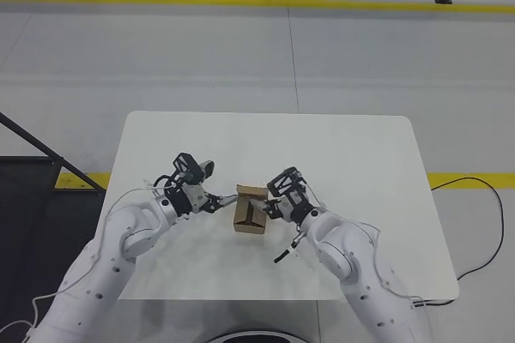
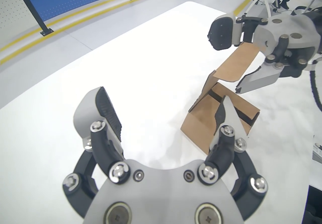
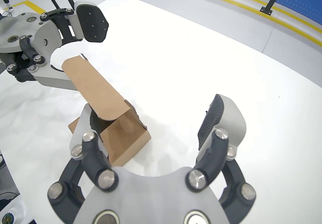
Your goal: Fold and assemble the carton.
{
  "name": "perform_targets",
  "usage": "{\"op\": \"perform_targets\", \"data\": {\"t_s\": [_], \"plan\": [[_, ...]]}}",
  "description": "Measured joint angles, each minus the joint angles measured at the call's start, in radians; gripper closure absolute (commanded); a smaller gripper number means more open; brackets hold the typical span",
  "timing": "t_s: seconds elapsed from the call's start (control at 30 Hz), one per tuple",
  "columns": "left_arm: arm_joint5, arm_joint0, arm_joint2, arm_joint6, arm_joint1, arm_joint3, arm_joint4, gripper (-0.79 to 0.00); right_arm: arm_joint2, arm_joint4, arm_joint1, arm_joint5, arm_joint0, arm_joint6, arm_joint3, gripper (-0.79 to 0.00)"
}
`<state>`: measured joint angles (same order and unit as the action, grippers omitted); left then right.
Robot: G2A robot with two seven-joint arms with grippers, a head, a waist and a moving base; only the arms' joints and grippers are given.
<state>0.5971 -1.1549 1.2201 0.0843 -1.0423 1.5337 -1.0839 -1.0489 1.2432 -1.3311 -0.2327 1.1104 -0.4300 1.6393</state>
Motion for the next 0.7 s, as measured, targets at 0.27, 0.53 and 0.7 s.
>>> {"op": "perform_targets", "data": {"t_s": [0.27,0.53,0.7], "plan": [[0.043,0.044,-0.039,0.057,-0.007,-0.042,-0.008,-0.785,0.022,-0.006,-0.008,-0.042,-0.055,0.031,-0.067,-0.699],[0.027,0.083,-0.081,0.101,-0.019,-0.074,-0.016,-0.785,0.019,0.011,-0.004,-0.065,-0.038,0.039,-0.052,-0.653],[0.022,0.094,-0.095,0.113,-0.024,-0.079,-0.017,-0.785,0.016,0.034,0.000,-0.079,-0.019,0.039,-0.028,-0.628]]}}
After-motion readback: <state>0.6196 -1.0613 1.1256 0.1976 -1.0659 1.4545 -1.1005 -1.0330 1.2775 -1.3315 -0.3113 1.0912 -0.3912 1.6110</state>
